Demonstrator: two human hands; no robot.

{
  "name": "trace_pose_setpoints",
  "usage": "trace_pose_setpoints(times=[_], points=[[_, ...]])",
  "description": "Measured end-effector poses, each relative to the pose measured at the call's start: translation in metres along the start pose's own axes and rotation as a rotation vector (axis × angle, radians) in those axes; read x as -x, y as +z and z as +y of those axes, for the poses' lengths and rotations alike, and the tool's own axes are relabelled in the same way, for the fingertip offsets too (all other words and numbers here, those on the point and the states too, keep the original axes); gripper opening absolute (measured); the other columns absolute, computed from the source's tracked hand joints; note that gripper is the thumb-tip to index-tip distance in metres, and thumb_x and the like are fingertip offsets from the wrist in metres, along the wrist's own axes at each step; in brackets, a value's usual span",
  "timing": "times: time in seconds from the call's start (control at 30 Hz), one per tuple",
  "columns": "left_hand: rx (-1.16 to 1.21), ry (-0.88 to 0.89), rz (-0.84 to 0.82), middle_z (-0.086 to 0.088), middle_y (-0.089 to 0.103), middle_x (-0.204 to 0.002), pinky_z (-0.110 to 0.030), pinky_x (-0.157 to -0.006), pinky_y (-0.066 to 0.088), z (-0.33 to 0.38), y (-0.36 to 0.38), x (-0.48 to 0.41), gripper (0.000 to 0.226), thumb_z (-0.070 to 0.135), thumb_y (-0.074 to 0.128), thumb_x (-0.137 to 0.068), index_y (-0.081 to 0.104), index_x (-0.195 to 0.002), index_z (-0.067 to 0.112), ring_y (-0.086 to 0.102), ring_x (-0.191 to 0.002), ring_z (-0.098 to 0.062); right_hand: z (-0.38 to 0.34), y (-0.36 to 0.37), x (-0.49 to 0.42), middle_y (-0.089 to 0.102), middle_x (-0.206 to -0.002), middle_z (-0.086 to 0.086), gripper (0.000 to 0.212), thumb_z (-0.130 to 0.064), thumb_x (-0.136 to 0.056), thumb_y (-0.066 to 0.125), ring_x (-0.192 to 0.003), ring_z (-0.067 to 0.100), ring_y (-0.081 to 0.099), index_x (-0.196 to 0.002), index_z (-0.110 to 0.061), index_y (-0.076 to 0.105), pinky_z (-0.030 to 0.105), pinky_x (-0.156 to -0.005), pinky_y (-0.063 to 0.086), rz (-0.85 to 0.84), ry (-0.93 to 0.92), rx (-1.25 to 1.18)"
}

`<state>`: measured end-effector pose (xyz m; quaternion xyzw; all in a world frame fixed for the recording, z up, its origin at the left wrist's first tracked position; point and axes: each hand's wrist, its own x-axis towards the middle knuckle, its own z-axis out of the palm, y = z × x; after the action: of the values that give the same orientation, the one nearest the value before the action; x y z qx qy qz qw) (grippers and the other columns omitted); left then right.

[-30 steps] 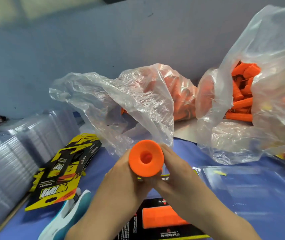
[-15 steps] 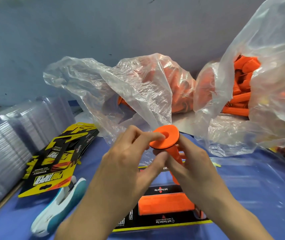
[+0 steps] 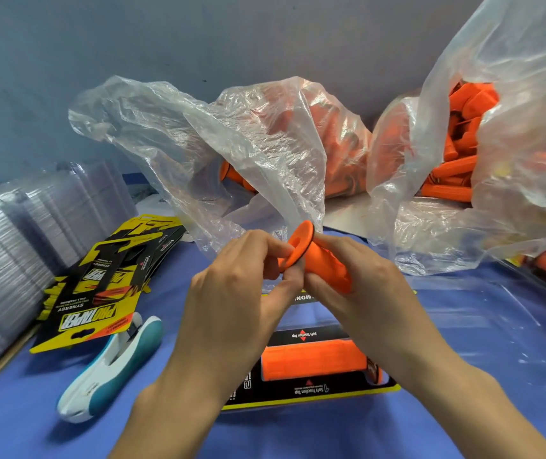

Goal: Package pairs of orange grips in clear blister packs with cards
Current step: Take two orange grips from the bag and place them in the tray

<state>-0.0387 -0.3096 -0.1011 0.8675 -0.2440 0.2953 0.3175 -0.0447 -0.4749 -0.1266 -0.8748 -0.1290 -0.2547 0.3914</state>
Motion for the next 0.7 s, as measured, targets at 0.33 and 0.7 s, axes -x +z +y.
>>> trace_pose_setpoints(times=[0.33,0.7], points=[[0.236,-0.400,0.016,0.016,0.065,-0.073,-0.012,-0.057,0.041,-0.030,-0.001,0.003,0.017,0.043,0.067,-0.084,0.064,-0.076,0.028,0.057,-0.062,-0.001,0.030,-0.014,0.004,0.056,-0.091,-0.039,0.041,-0.048,-0.084,0.066,-0.077,-0.008,0.058,-0.124,-0.045,0.056,0.008,-0.071,0.039,-0.159,0.083,0.025],[-0.033,-0.611,-0.225,0.019,0.054,-0.044,-0.028,-0.049,0.027,-0.046,0.004,0.011,0.034,0.043,0.061,-0.083,0.064,-0.059,0.019,0.049,-0.049,0.005,0.041,-0.008,0.004,0.052,-0.102,-0.025,0.030,-0.044,-0.090,0.062,-0.087,-0.003,0.052,-0.120,-0.041,0.063,0.010,-0.075,0.038,-0.276,0.107,0.104]])
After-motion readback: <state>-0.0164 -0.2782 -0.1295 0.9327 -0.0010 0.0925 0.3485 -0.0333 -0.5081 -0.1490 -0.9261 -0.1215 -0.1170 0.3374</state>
